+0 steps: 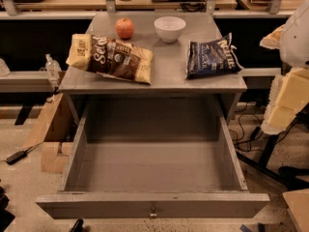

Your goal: Place blue chip bag into top drawer

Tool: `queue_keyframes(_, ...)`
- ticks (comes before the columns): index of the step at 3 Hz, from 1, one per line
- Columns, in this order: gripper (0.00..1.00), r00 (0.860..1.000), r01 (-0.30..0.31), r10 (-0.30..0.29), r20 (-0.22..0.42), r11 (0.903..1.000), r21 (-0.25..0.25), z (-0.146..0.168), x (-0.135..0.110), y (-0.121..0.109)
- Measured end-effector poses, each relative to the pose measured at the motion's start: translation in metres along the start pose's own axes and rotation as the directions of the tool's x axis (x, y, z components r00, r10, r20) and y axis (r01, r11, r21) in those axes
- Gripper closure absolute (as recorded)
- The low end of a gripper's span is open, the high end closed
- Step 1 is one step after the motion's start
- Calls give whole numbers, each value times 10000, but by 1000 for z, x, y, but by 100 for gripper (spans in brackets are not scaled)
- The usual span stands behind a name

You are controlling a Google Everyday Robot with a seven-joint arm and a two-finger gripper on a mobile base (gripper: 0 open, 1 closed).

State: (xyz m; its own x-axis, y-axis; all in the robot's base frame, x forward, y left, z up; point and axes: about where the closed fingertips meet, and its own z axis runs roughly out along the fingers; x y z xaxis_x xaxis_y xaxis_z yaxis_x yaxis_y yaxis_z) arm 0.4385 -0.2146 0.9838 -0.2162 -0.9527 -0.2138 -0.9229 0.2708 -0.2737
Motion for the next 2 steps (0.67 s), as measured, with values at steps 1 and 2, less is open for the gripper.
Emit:
queue_keyframes(1,0,10000,0,0,0,10000,0,0,0,0)
queue_keyframes(2,0,9994,96,-121,329,9972,745,-5,-8,-14)
